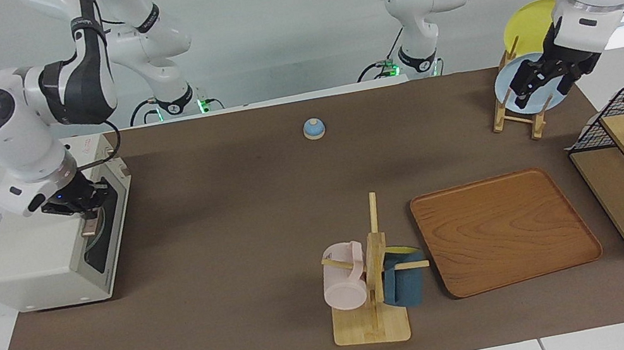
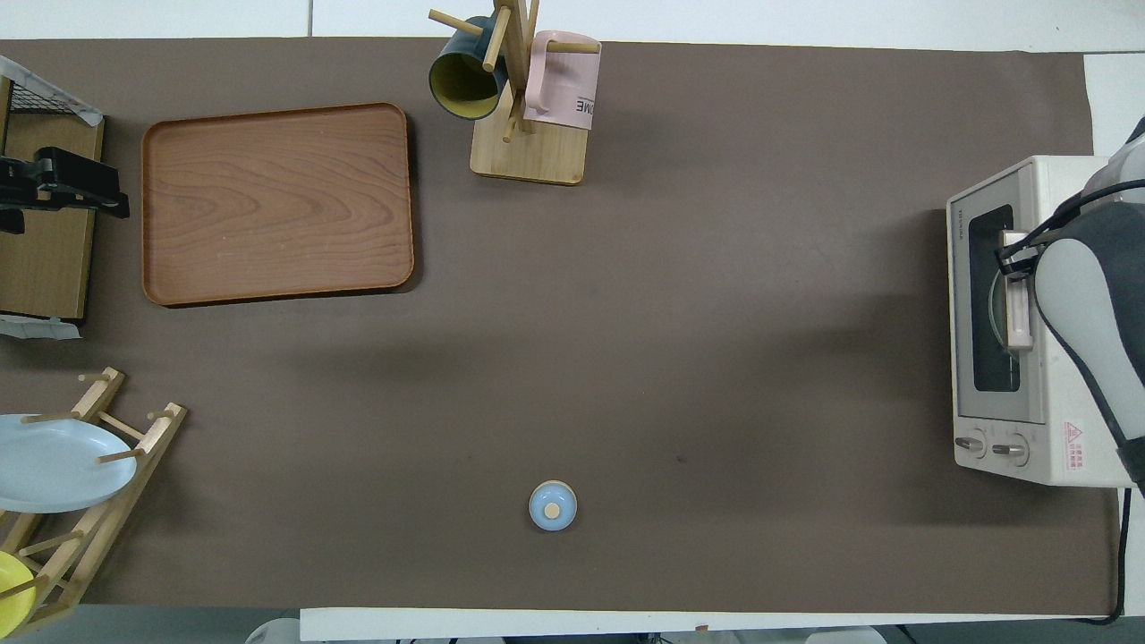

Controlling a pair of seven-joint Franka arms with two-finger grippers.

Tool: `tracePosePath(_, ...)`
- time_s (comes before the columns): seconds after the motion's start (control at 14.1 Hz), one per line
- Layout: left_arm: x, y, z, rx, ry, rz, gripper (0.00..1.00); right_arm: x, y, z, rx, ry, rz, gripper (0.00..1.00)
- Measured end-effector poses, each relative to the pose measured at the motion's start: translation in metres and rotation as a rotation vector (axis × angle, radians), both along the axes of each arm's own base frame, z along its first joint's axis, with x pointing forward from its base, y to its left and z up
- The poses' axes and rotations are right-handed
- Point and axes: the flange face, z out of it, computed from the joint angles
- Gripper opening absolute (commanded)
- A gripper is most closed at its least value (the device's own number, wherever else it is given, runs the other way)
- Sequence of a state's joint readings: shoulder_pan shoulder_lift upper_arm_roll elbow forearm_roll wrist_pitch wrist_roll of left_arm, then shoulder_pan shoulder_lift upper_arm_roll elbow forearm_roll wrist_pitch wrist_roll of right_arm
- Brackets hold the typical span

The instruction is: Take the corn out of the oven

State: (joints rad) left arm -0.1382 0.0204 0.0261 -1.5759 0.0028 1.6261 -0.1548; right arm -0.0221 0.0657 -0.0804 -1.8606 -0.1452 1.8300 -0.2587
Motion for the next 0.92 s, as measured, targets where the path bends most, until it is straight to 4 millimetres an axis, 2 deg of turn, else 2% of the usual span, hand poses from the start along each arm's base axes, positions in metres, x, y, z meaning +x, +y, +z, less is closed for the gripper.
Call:
tracePosePath(0.14,0.0,0.0,0.0,0.0,0.0,0.0,1.0,0.004,0.02,-0.005,-0.003,-0.007,0.004,0.0)
tracePosePath(0.28,0.0,0.0,0.0,0.0,0.0,0.0,1.0,0.011,0.052,-0.019,-0.008,-0.022,-0.005,0.0)
tracePosePath(0.43,0.0,0.0,0.0,0.0,0.0,0.0,1.0,0.019,0.085,-0.046,-0.001,-0.029,-0.017,0.0)
tracePosePath(0.57,0.0,0.0,0.0,0.0,0.0,0.0,1.0,0.029,0.108,-0.081,0.01,-0.038,-0.026,0.0)
tracePosePath(0.78,0.0,0.0,0.0,0.0,0.0,0.0,1.0,0.04,0.125,-0.13,0.024,-0.037,-0.038,0.0)
tracePosePath(0.92,0.0,0.0,0.0,0.0,0.0,0.0,1.0,0.044,0.125,-0.15,0.046,-0.037,-0.059,0.0)
